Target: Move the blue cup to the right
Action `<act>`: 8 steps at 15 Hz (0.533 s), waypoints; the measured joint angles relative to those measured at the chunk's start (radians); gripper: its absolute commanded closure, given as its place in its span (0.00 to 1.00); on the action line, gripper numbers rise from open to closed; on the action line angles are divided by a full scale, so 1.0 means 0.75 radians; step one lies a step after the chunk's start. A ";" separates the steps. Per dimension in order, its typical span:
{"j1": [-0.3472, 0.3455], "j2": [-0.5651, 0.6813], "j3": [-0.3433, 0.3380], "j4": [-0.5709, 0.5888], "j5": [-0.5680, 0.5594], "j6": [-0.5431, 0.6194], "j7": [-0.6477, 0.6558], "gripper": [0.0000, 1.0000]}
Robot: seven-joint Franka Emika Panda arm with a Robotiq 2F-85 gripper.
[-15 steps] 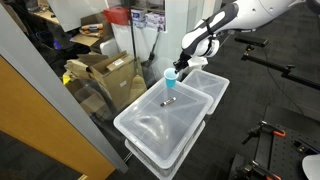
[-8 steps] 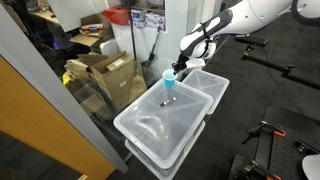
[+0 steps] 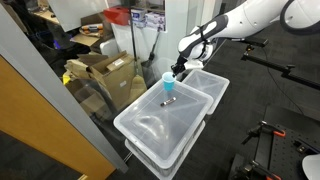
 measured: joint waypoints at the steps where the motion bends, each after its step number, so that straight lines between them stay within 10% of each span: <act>1: 0.000 0.013 -0.001 0.017 0.000 -0.012 0.005 0.99; 8: 0.005 0.092 -0.013 0.114 0.000 -0.066 0.010 0.99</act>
